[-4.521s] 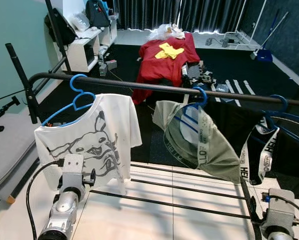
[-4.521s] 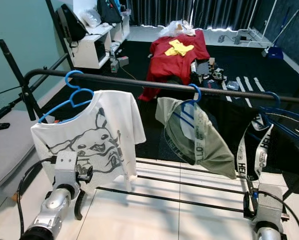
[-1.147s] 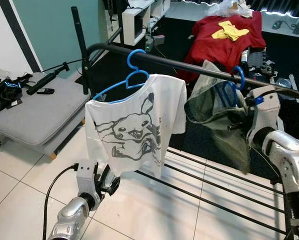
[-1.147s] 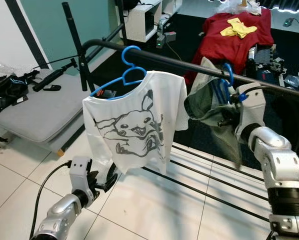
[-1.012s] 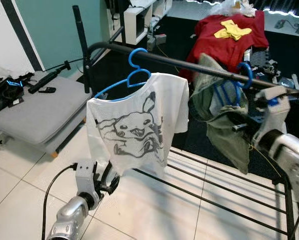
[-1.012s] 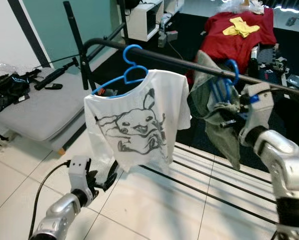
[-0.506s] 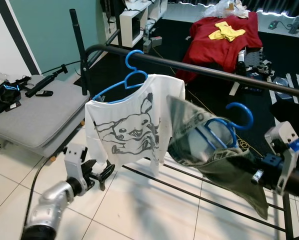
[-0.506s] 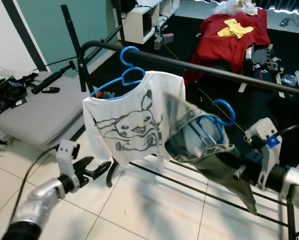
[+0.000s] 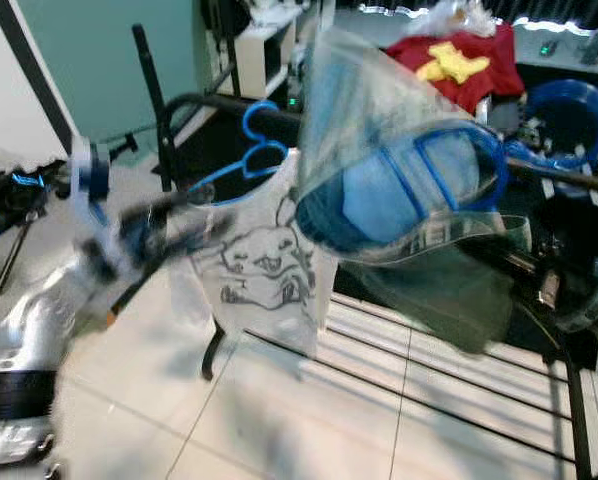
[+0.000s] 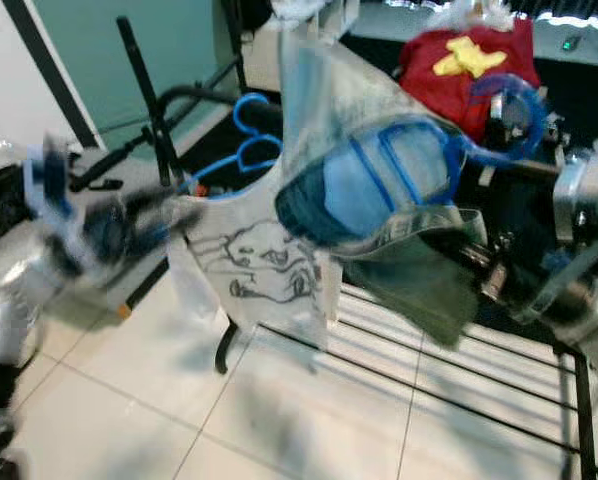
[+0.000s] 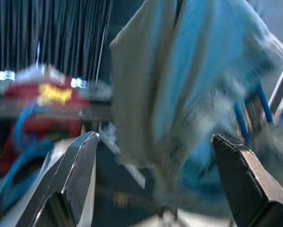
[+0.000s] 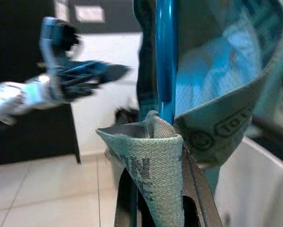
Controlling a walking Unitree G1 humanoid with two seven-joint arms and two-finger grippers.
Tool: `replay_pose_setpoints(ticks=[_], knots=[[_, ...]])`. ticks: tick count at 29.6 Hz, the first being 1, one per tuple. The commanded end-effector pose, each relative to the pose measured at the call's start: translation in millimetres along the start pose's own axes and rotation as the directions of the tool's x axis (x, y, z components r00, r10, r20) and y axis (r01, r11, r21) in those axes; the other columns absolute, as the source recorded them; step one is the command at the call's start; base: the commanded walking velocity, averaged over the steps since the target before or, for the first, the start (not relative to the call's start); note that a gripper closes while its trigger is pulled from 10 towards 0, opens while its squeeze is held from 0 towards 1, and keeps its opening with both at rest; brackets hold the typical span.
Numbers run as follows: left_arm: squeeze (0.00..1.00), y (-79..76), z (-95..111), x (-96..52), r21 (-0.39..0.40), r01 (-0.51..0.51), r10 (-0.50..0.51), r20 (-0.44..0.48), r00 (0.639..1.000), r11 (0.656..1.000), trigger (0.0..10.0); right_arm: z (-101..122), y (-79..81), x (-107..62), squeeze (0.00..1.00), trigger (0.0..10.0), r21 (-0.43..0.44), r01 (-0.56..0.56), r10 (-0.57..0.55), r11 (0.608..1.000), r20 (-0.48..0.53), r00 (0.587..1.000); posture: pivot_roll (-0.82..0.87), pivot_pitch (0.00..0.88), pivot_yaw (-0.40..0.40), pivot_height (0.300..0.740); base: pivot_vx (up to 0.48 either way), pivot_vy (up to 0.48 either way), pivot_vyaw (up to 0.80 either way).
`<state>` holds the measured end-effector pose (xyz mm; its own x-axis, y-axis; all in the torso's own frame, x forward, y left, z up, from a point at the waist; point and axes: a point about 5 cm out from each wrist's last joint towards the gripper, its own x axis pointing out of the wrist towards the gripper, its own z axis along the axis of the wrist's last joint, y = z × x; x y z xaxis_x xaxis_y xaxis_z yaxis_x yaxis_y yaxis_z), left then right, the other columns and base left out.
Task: Hang hanger
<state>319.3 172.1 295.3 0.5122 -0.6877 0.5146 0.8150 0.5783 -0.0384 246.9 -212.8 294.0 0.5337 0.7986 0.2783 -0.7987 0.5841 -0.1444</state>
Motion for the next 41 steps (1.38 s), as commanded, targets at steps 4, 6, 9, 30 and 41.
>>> replay_pose_setpoints(ticks=[4,6,9,30,41], knots=[[0.0,-16.2,-20.6,20.1,-0.033,-0.003,0.003,0.012,1.0,0.999,10.0,-16.8,-5.4,30.0,0.0,0.0,0.028,-0.009,0.01,1.0,-0.016,1.0,-0.03,0.105,-0.006,0.74,0.0,0.0,0.0],[0.0,-21.0,-27.5,27.5,-0.04,0.006,-0.006,0.012,1.0,0.999,10.0,-25.3,-5.9,40.1,0.0,0.0,0.033,-0.01,0.012,0.999,-0.04,0.999,-0.03,0.105,-0.006,0.74,0.0,0.0,0.0],[0.0,-30.7,-38.0,38.2,-0.059,0.03,-0.029,0.016,0.999,0.998,10.0,-36.5,-9.1,55.7,0.0,0.0,0.031,0.009,-0.006,0.999,-0.079,0.997,-0.03,0.105,-0.011,0.74,0.0,0.0,0.0],[0.0,8.6,-23.6,29.2,0.39,-0.485,0.481,0.114,0.869,0.783,0.0,-25.5,3.5,65.1,0.0,0.0,-0.028,-0.093,0.09,0.995,-0.097,0.991,-0.04,0.115,-0.002,0.74,0.0,0.0,0.0],[0.0,19.7,11.7,23.4,0.514,-0.54,0.499,0.23,0.836,0.667,0.0,-40.2,-12.3,44.6,0.0,0.0,-0.081,0.024,-0.045,0.996,-0.268,0.962,-0.03,0.121,0.01,0.74,0.0,0.0,0.0]])
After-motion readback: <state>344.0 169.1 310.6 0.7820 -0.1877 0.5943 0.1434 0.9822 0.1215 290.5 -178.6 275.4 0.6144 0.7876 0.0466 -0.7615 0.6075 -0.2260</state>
